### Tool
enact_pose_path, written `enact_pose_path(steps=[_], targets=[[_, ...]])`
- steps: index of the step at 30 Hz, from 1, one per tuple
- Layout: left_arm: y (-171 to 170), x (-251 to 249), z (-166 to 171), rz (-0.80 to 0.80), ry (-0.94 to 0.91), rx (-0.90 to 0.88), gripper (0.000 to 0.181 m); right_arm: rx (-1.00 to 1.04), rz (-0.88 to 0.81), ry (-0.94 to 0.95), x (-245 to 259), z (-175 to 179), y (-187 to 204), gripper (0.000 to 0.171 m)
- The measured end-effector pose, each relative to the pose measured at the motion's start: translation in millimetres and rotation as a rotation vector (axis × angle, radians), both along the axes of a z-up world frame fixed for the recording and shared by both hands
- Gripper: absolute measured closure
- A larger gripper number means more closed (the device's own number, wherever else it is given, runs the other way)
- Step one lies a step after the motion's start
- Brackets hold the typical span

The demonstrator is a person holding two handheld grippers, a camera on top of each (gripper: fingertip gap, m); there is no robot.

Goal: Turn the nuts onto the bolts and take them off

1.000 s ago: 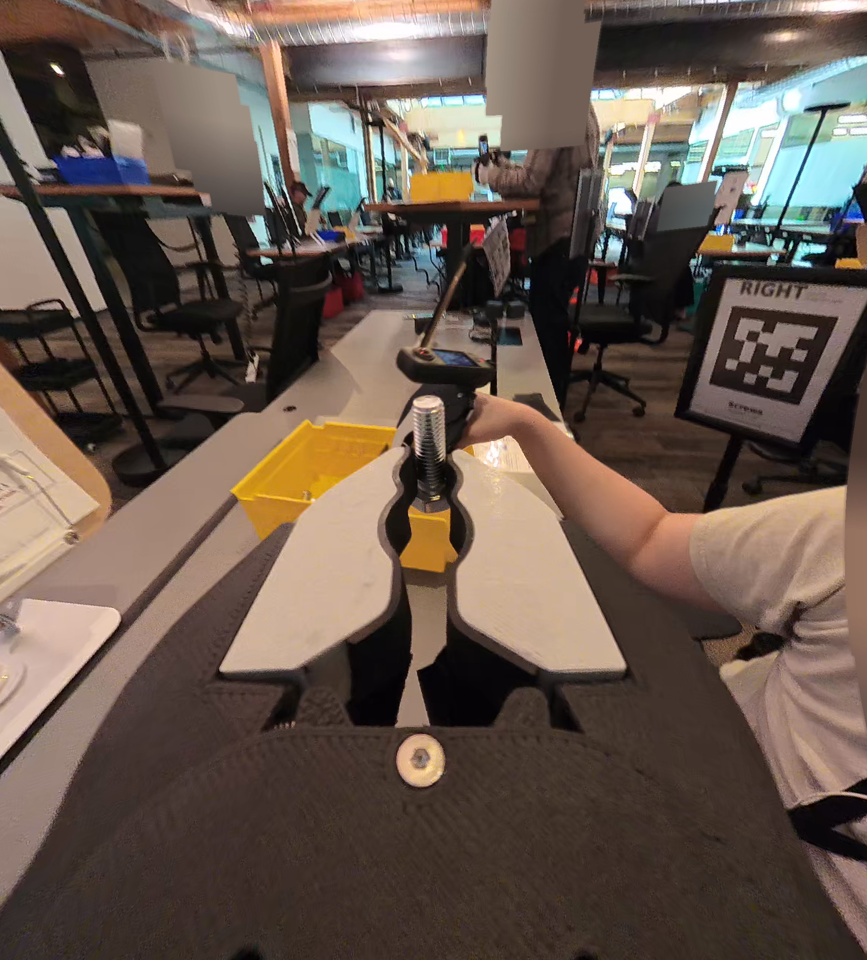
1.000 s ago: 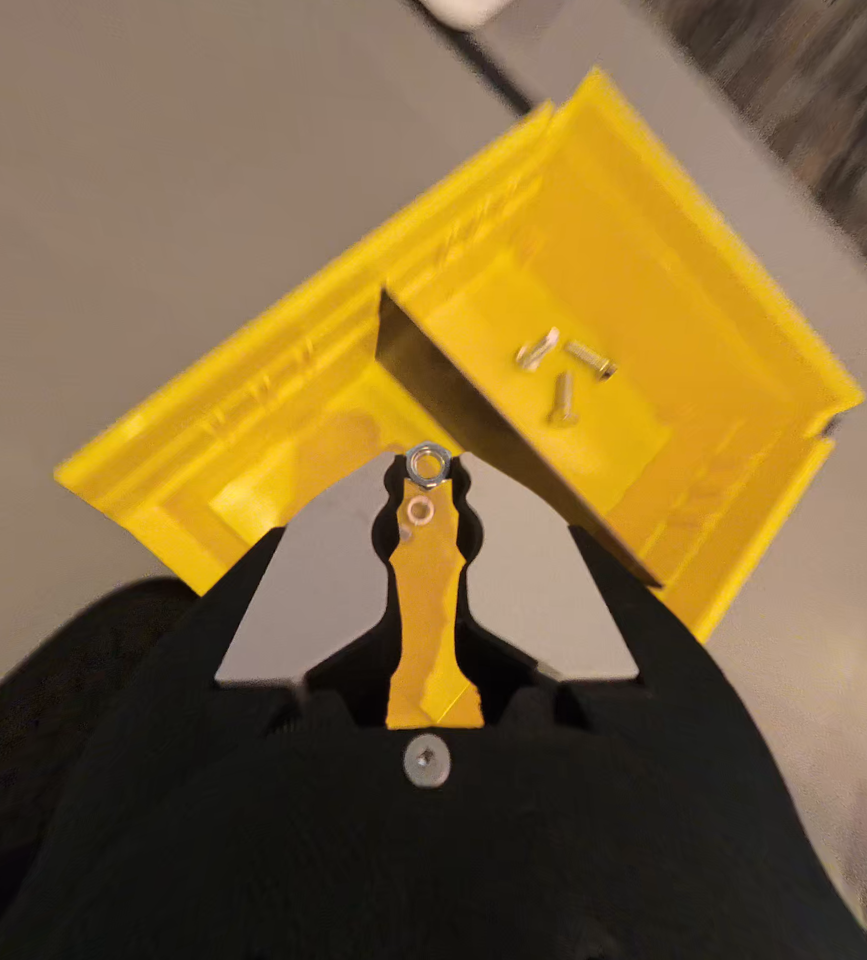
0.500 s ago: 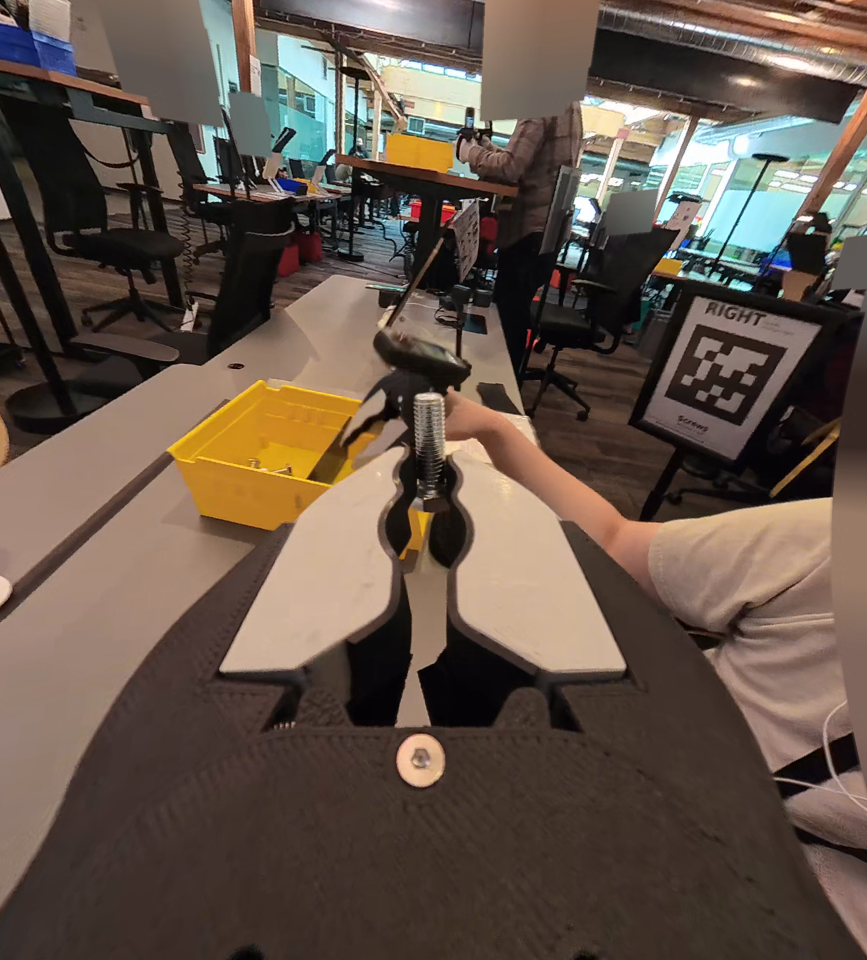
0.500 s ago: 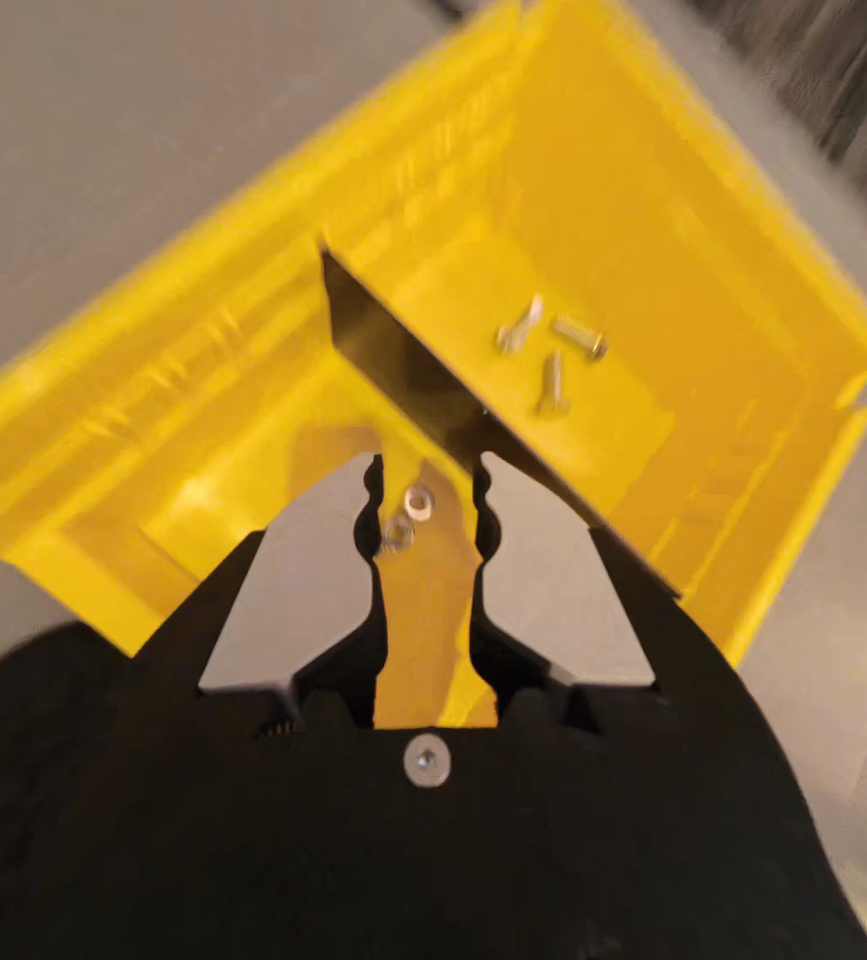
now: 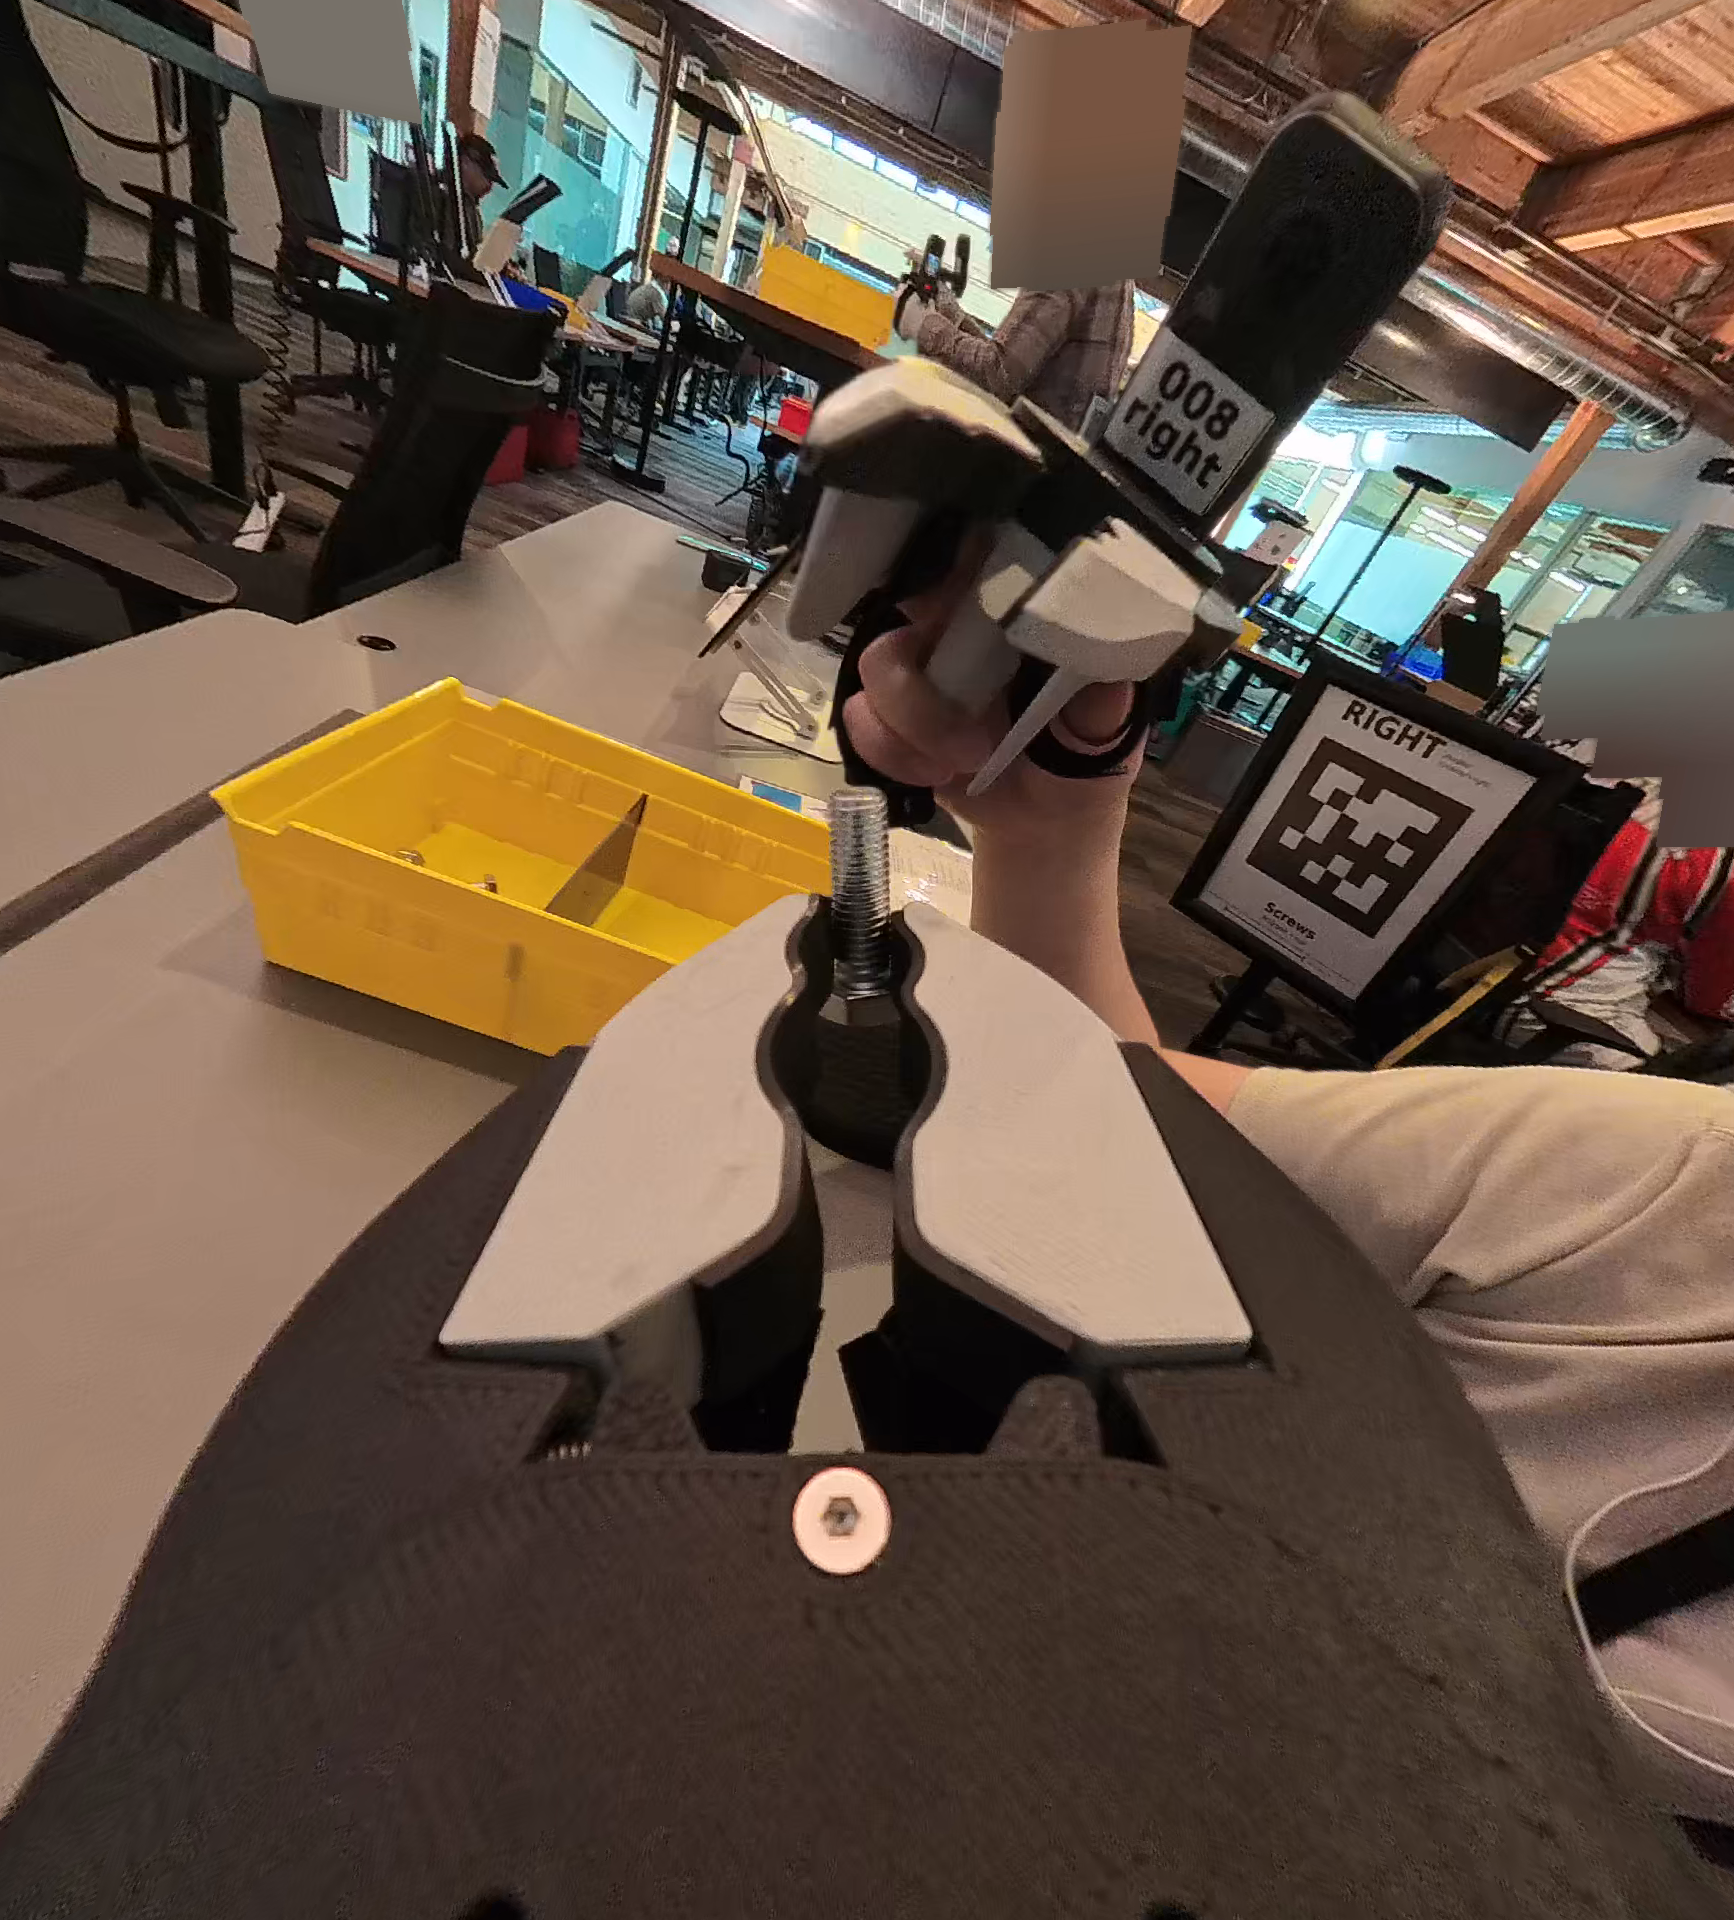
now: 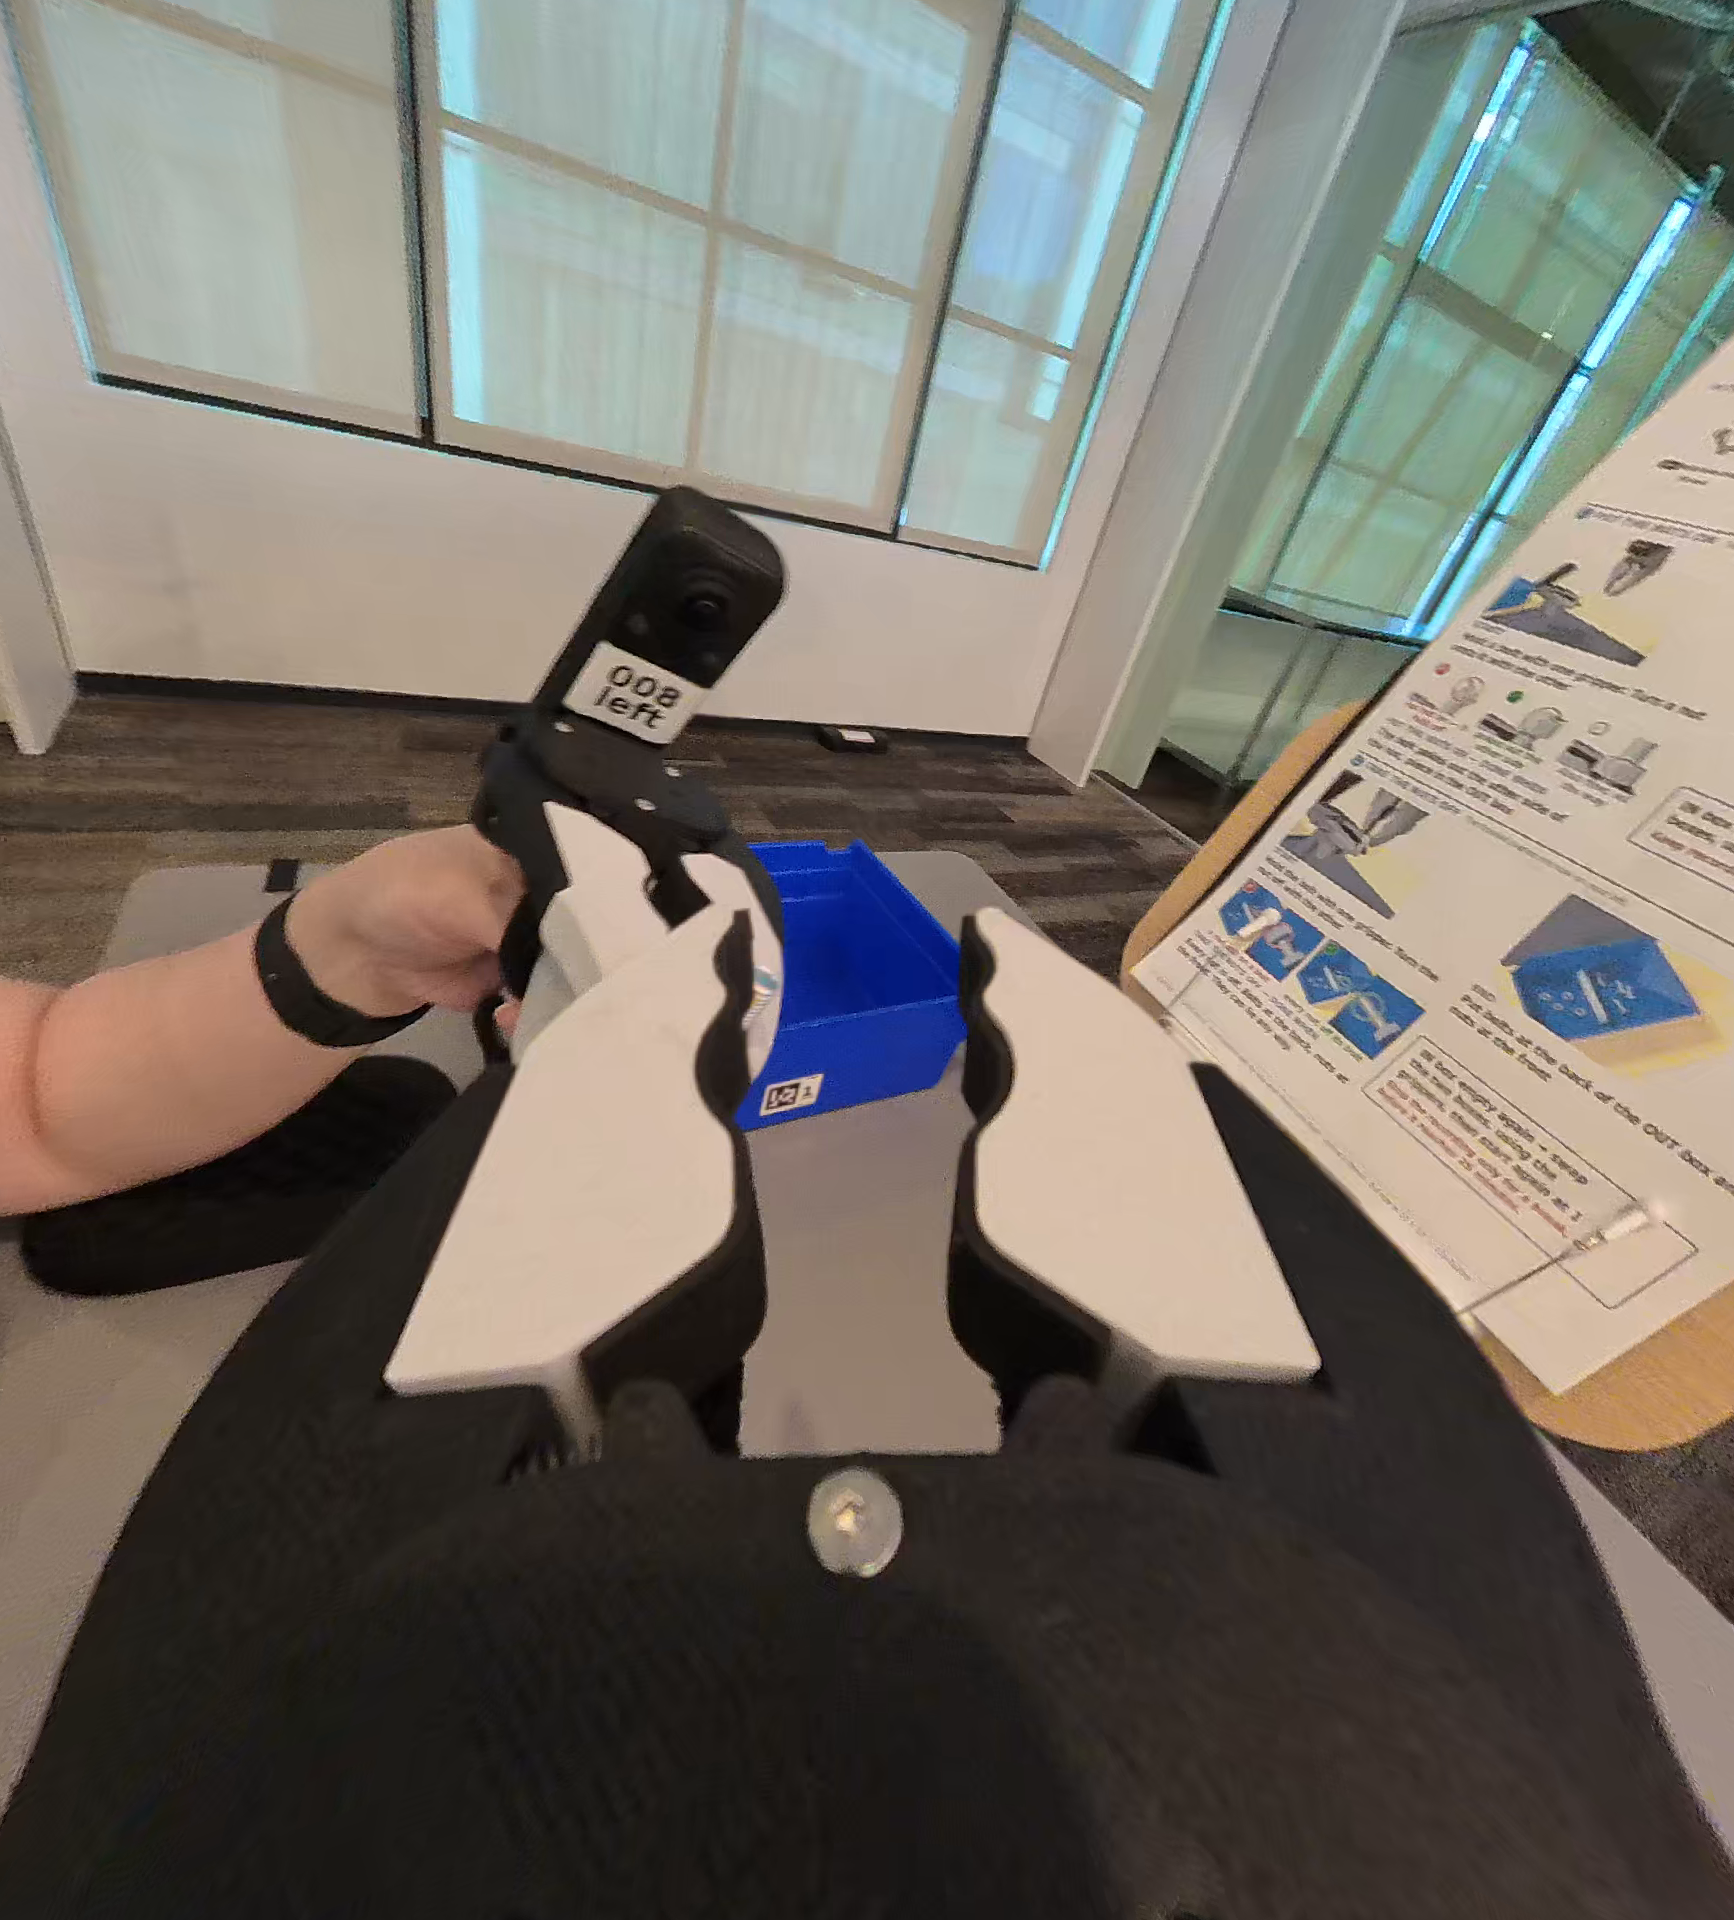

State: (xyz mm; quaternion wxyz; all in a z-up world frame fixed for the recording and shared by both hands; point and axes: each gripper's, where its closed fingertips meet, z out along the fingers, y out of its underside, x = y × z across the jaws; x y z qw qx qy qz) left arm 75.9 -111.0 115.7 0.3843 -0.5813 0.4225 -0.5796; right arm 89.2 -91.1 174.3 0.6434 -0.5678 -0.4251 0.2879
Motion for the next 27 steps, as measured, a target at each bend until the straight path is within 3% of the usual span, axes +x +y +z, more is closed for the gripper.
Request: enact_pose_path(steps=[3, 8, 15, 18, 20, 23, 25, 27], targets=[[0, -2, 3, 0.017, -0.004, 0.043, 0.172, -0.102, -0.007, 0.102, 1, -7, 14, 0.13], [0, -2, 5, 0.025, -0.003, 0.065, 0.172, -0.32, 0.255, 0.214, -11, -17, 2, 0.137], [-1, 3, -1, 0.014, 0.027, 0.08, 0.172, -0.464, 0.388, 0.146, -28, -45, -3, 0.134], [-2, 4, -3, 0.003, 0.039, 0.091, 0.165, -0.474, 0.457, 0.122, -29, -48, -8, 0.16], [-1, 0, 2, -0.012, 0.014, 0.069, 0.142, -0.443, 0.421, 0.098, -18, -50, 1, 0.161], [6, -12, 5, -0.001, 0.015, 0.029, 0.138, -0.413, 0.318, 0.086, 15, -52, 24, 0.161], [15, -20, 5, 0.04, 0.03, 0.02, 0.139, -0.382, 0.128, 0.062, 57, -59, 55, 0.161], [20, -27, 7, 0.062, 0.031, 0.012, 0.139, -0.355, -0.2, -0.022, 121, -82, 100, 0.161]])
